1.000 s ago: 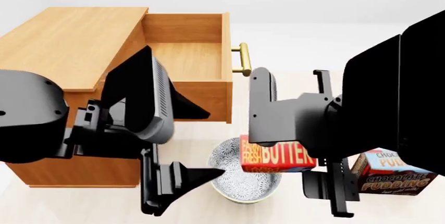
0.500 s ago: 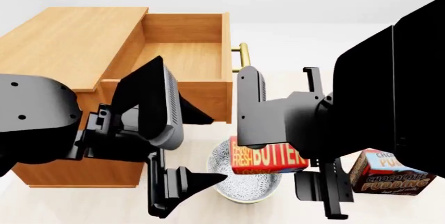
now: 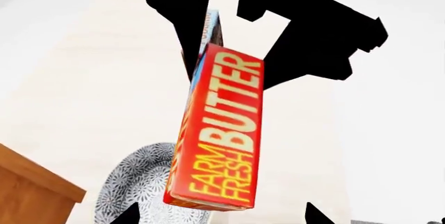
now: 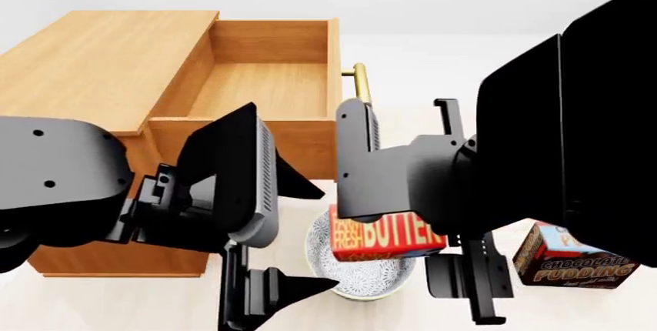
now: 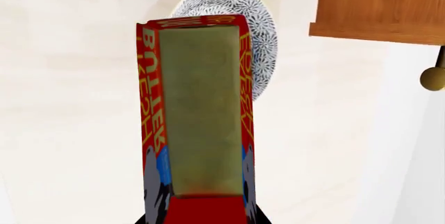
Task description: Put the butter at the back in the top drawer of the cabinet and close it.
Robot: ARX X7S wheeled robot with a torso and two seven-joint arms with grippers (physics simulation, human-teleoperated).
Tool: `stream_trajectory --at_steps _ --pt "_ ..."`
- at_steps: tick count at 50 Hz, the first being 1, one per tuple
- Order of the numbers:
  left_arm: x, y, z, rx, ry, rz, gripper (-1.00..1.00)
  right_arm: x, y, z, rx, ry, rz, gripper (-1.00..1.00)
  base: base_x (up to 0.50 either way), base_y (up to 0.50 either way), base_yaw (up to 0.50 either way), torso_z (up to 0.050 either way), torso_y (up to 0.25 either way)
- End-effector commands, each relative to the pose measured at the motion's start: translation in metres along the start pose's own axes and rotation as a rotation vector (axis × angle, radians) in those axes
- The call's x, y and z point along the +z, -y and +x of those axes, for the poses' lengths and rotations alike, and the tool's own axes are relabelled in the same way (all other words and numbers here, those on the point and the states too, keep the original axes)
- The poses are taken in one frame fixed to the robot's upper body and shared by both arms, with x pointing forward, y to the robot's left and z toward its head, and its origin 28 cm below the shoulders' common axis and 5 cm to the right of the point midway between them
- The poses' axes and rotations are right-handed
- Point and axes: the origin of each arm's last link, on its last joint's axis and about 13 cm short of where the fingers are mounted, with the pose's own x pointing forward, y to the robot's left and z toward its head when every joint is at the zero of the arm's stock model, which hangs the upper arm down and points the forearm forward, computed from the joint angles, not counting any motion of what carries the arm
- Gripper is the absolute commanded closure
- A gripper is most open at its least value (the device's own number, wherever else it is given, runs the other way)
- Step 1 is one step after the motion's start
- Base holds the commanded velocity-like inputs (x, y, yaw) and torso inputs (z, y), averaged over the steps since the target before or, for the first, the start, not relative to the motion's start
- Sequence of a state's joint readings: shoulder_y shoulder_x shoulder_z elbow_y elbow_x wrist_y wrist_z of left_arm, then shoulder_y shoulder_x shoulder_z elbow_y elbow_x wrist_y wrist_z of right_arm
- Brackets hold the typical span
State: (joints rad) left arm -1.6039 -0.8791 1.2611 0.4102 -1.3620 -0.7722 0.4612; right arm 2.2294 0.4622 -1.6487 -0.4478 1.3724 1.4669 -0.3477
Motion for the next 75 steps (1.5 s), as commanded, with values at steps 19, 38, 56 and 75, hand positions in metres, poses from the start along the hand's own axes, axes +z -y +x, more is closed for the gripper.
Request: stream_trajectory --at_steps 19,38,56,75 --pt "0.001 -0.004 0.007 -0.019 -0.008 0.011 -1.00 0.007 0.002 -0.009 -0.066 0.025 -0.025 1.00 0.00 0.00 0.00 0.001 0.001" --pt "-0.002 -0.006 0.012 -0.026 -0.019 0.012 -1.00 0.009 0.001 -0.010 -0.069 0.027 -0.028 1.00 0.00 0.00 0.00 0.001 0.001" --pt "-0.003 -0.006 0.015 -0.021 -0.012 0.023 -1.00 0.009 0.000 -0.011 -0.070 0.032 -0.033 1.00 0.00 0.00 0.00 0.001 0.001" --pt "-0.001 -0.005 0.014 0.019 0.018 0.034 1.00 0.011 0.000 -0.010 -0.067 0.032 -0.039 1.00 0.00 0.00 0.00 0.001 0.001"
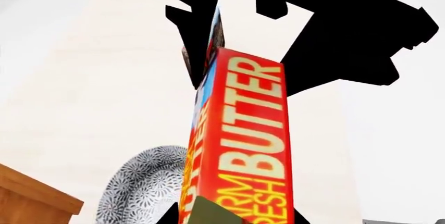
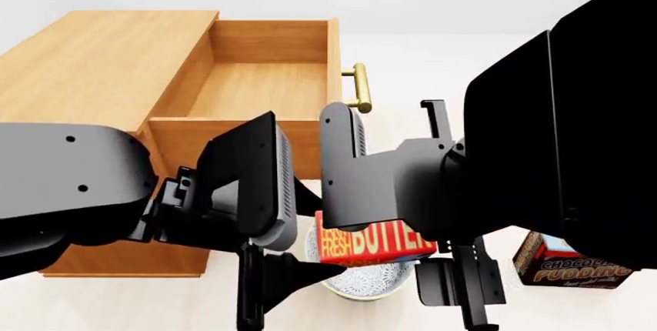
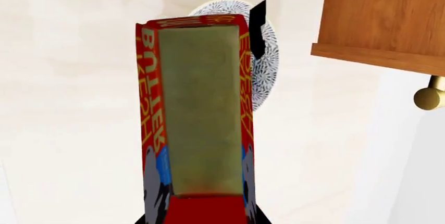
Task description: Put the butter at the back in the top drawer of the cabinet and close it.
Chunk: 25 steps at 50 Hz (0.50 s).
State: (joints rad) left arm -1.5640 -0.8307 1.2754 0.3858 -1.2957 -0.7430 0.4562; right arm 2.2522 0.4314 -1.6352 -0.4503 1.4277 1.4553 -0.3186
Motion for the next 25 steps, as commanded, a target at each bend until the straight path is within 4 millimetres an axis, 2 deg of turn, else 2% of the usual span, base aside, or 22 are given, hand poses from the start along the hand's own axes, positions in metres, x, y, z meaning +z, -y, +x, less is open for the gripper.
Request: stream_trajectory --at_steps 1,15,16,25 --pt "0.0030 0.0007 -0.0007 0.020 0.024 0.010 1.00 0.0017 0.0036 -0.0042 -0.065 0.012 -0.005 1.00 0.00 0.00 0.00 0.000 0.000" --pt "0.0046 0.0018 -0.0042 0.043 0.059 0.024 1.00 0.0018 0.0030 -0.0050 -0.055 0.005 -0.006 1.00 0.00 0.00 0.00 0.000 0.001" --pt "0.0044 0.0016 -0.0043 0.047 0.060 0.026 1.00 0.0017 0.0028 -0.0048 -0.054 0.003 -0.005 -1.00 0.00 0.00 0.00 0.000 0.000" --pt "0.0024 0.0009 -0.0053 0.067 0.055 0.029 1.00 0.0009 0.0034 -0.0031 -0.052 0.004 0.004 -1.00 0.00 0.00 0.00 0.001 0.001"
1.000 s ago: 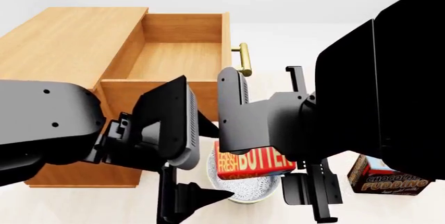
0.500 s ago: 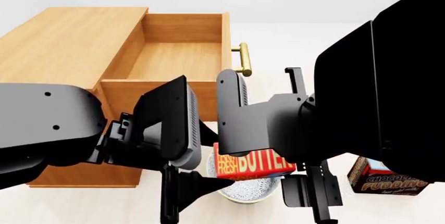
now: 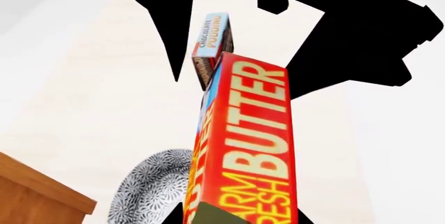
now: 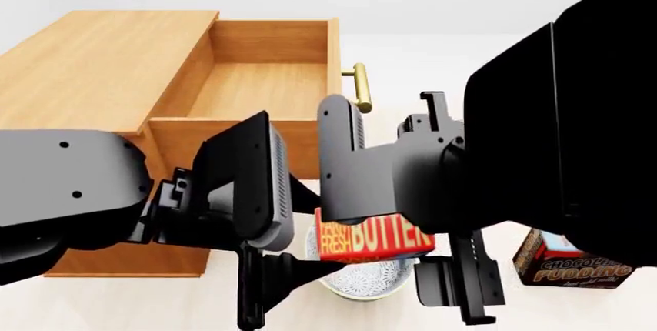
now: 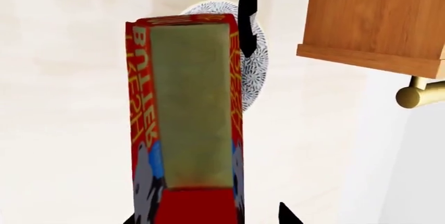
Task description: Put the butter at the back in the top drawer of the cabinet and close it.
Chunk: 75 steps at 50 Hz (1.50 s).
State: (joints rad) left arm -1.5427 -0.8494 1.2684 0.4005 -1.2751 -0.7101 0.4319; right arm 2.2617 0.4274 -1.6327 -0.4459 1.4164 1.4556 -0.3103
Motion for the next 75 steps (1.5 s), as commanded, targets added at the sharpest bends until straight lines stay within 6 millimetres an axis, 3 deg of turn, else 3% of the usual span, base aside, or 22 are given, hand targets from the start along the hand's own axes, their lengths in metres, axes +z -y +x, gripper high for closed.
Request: stream_trajectory --at_steps 1,35,42,61,75 --pt "0.006 -0.001 -0.004 0.032 0.033 0.014 1.00 -0.001 0.002 0.001 -0.020 0.002 0.008 -1.00 0.00 0.00 0.00 0.000 0.000" --pt "-0.003 0.001 -0.022 0.090 0.080 -0.036 1.00 -0.023 0.003 0.003 -0.002 -0.012 0.077 -1.00 0.00 0.00 0.00 0.000 0.001" --pt "-0.007 0.006 -0.029 0.116 0.124 -0.057 1.00 -0.039 0.002 0.004 -0.063 -0.036 0.122 -1.00 0.00 0.00 0.00 0.001 0.001" --pt "-0.008 0.018 -0.042 0.281 0.165 -0.126 1.00 -0.069 -0.017 0.002 -0.311 0.103 0.285 -1.00 0.00 0.00 0.00 0.001 0.001" --pt "-0.005 0.024 -0.044 0.336 0.186 -0.164 1.00 -0.085 -0.025 0.008 -0.517 0.212 0.523 -1.00 0.00 0.00 0.00 0.000 0.001"
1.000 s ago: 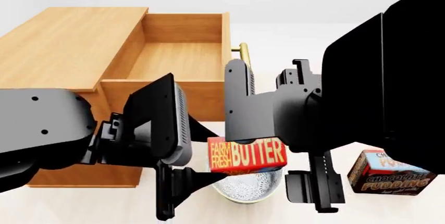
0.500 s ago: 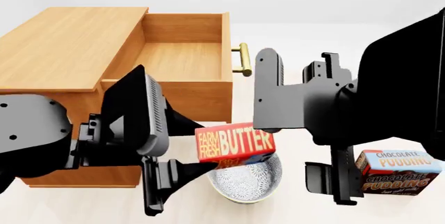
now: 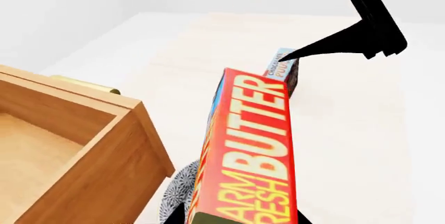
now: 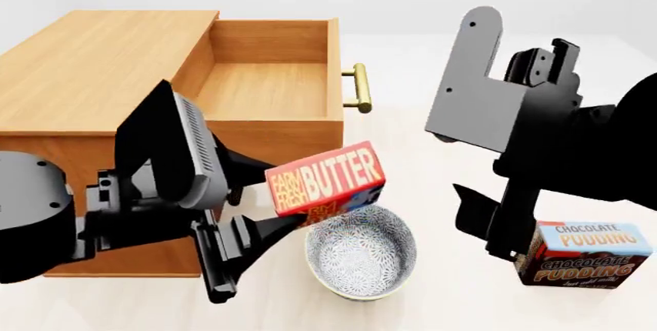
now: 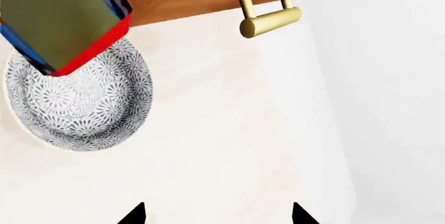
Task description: Put the butter at the back in the top drawer of the cabinet and close it.
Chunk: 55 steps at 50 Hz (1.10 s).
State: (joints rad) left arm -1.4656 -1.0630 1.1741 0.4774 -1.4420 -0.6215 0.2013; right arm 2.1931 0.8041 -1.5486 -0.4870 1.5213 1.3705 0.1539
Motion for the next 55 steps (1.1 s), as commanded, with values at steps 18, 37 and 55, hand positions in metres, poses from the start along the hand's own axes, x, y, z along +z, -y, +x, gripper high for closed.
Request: stream_trajectory --at_steps 18,37,55 --pt "0.037 0.005 -0.021 0.211 0.180 -0.131 1.00 -0.042 -0.031 0.001 -0.420 0.207 0.562 -1.00 0.00 0.00 0.00 0.001 0.001" --pt "0.068 -0.013 -0.015 0.395 0.208 -0.242 1.00 -0.065 -0.097 0.001 -0.675 0.580 0.841 -1.00 0.00 0.00 0.00 0.001 0.001" --pt "0.109 -0.057 0.007 0.488 0.182 -0.256 1.00 -0.071 -0.137 0.000 -0.727 0.689 0.933 -1.00 0.00 0.00 0.00 0.001 0.001"
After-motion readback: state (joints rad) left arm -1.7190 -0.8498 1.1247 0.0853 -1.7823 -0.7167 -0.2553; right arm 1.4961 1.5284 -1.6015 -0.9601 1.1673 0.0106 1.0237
